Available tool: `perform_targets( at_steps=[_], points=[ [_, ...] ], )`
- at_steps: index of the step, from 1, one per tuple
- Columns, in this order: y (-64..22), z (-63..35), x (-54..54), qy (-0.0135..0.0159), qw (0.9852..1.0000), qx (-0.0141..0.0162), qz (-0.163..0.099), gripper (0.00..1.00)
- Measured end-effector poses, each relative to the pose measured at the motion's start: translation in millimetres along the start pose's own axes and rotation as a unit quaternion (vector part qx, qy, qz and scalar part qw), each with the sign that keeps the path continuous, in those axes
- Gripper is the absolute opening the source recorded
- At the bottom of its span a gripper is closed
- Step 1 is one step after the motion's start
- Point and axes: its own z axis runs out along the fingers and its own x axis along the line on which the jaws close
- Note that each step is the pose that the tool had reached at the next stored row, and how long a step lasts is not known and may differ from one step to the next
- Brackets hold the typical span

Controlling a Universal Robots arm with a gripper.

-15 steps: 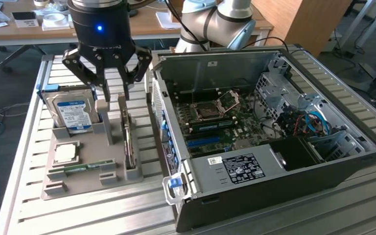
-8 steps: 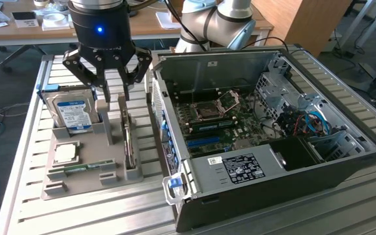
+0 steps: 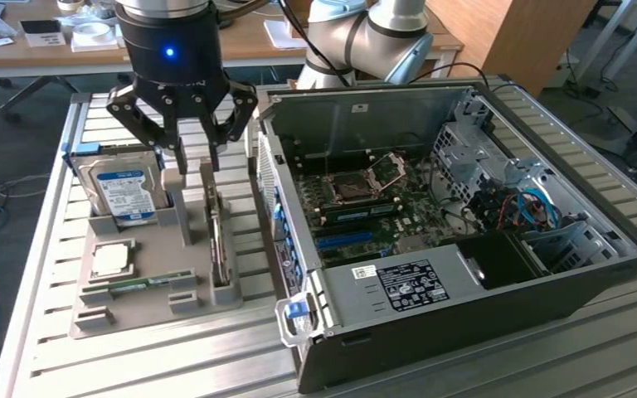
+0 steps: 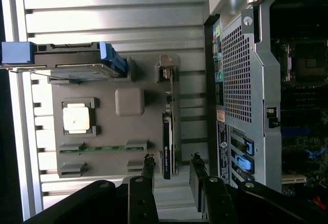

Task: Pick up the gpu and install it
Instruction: 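Pick up the gpu and move the gpu toward the slot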

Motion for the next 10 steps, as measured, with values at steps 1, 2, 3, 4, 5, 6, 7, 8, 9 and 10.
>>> perform_targets(
  at_steps=[1,2,3,4,5,6,7,8,9,10],
  points=[
    [0.0,0.2,0.0,0.0,1.0,-0.0001,0.0,0.41],
    [0.0,0.6,0.0,-0.0001,1.0,-0.0003,0.0,0.41],
    [0.0,1.1,0.0,-0.0001,1.0,-0.0003,0.0,0.41],
    [-0.1,1.5,0.1,0.0,1.0,-0.0003,0.0,0.41],
    [-0.1,2.4,0.1,-0.0001,1.0,-0.0003,0.0,0.41],
    [-0.1,3.4,0.1,-0.0001,1.0,-0.0003,0.0,0.41],
    [-0.1,4.8,0.1,0.0,1.0,-0.0003,0.0,0.41],
    [-0.2,6.0,0.1,-0.0001,1.0,-0.0003,0.0,0.41],
    [-0.2,6.9,0.2,0.0,1.0,-0.0003,0.0,0.41],
    [-0.2,7.0,0.2,0.0,1.0,-0.0002,0.0,0.41]
  ],
)
